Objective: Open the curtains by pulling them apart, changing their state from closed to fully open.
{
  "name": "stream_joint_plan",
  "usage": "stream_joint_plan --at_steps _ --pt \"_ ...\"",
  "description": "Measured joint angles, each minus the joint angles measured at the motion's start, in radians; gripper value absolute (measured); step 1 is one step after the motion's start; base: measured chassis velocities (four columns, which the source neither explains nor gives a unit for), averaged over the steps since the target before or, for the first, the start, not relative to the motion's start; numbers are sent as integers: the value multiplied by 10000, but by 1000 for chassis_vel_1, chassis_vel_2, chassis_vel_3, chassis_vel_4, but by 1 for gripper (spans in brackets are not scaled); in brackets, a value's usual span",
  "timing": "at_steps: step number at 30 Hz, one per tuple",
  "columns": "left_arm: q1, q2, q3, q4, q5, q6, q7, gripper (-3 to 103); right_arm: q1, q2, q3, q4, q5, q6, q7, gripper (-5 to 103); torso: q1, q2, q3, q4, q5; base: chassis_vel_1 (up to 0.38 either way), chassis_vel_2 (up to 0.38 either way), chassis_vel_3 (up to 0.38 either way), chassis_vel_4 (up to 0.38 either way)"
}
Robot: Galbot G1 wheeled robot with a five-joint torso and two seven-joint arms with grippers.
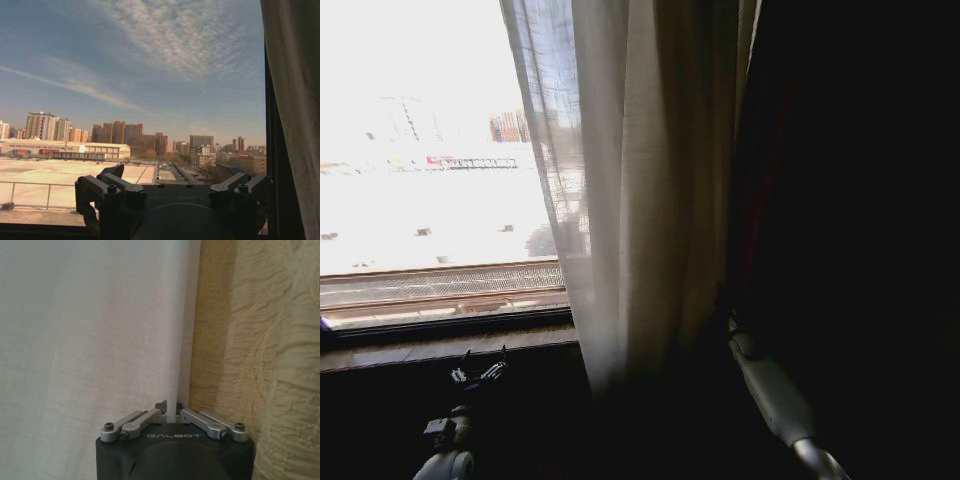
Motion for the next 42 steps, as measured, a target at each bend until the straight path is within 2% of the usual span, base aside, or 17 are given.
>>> stream_joint_plan --at_steps 4,6,7,10,11,13,14,16,17,19,22,24,28,29,31,32,42 --pt "0 0 0 -1 0 0 1 100 -403 -66 -276 823 527 -203 -432 0 0 0 1 2 5 0 0 0 0" --pt "0 0 1 -2 0 0 3 100 -733 -116 -489 1560 1007 -519 -688 5 0 0 0 -1 4 0 0 0 0" --pt "0 0 1 -2 0 0 3 100 -913 -121 -601 1964 1184 -656 -735 16 0 0 0 0 2 0 0 0 0" --pt "0 0 1 -2 0 0 2 100 -1116 -129 -739 2402 1311 -768 -754 16 -1 1 0 3 0 0 0 0 0" --pt "0 0 1 -2 0 0 1 100 -1312 -146 -833 2747 1362 -854 -756 27 -1 0 -1 5 -1 0 0 0 0" --pt "0 0 1 -2 0 0 0 100 -1436 -163 -862 2916 1376 -884 -757 27 -1 0 -1 5 -1 0 0 0 0" --pt "0 0 0 -2 0 0 0 100 -1540 -182 -877 3038 1386 -894 -757 38 -1 1 -1 4 -1 0 0 0 0" --pt "0 0 1 -2 0 0 0 100 -1781 -223 -874 3258 1441 -902 -764 38 -1 0 -1 2 0 0 0 0 0" --pt "0 0 1 -3 0 0 0 100 -1886 -246 -851 3332 1450 -902 -767 49 -1 0 -1 1 2 0 0 0 0" --pt "0 0 1 -3 0 0 1 100 -2220 -346 -662 3505 1437 -807 -776 60 -1 1 -1 0 2 0 0 0 0" --pt "0 0 1 -2 0 0 2 100 -2392 -418 -527 3580 1415 -748 -807 60 -1 0 -1 0 2 0 0 0 0" --pt "0 0 0 -2 0 0 0 100 -2678 -568 -235 3719 1397 -677 -887 76 -1 0 -1 1 0 0 0 0 0" --pt "0 0 1 -2 0 0 1 100 -2870 -705 20 3825 1402 -670 -925 82 -1 1 -1 0 2 0 0 0 0" --pt "0 0 1 -2 0 0 1 100 -2950 -800 141 3881 1409 -668 -961 92 -1 1 -1 1 2 0 0 0 0" --pt "0 0 1 -2 0 0 1 100 -3009 -857 191 3941 1434 -663 -991 92 -1 0 -1 1 2 0 0 0 0" --pt "0 0 1 -2 0 0 1 100 -3052 -889 209 3991 1467 -660 -1012 99 -1 0 -1 1 1 0 0 0 0" --pt "0 0 2 -3 0 0 4 100 -3558 -918 203 4720 1600 -659 -1086 100 -1 0 -1 1 2 66 71 -69 -70"
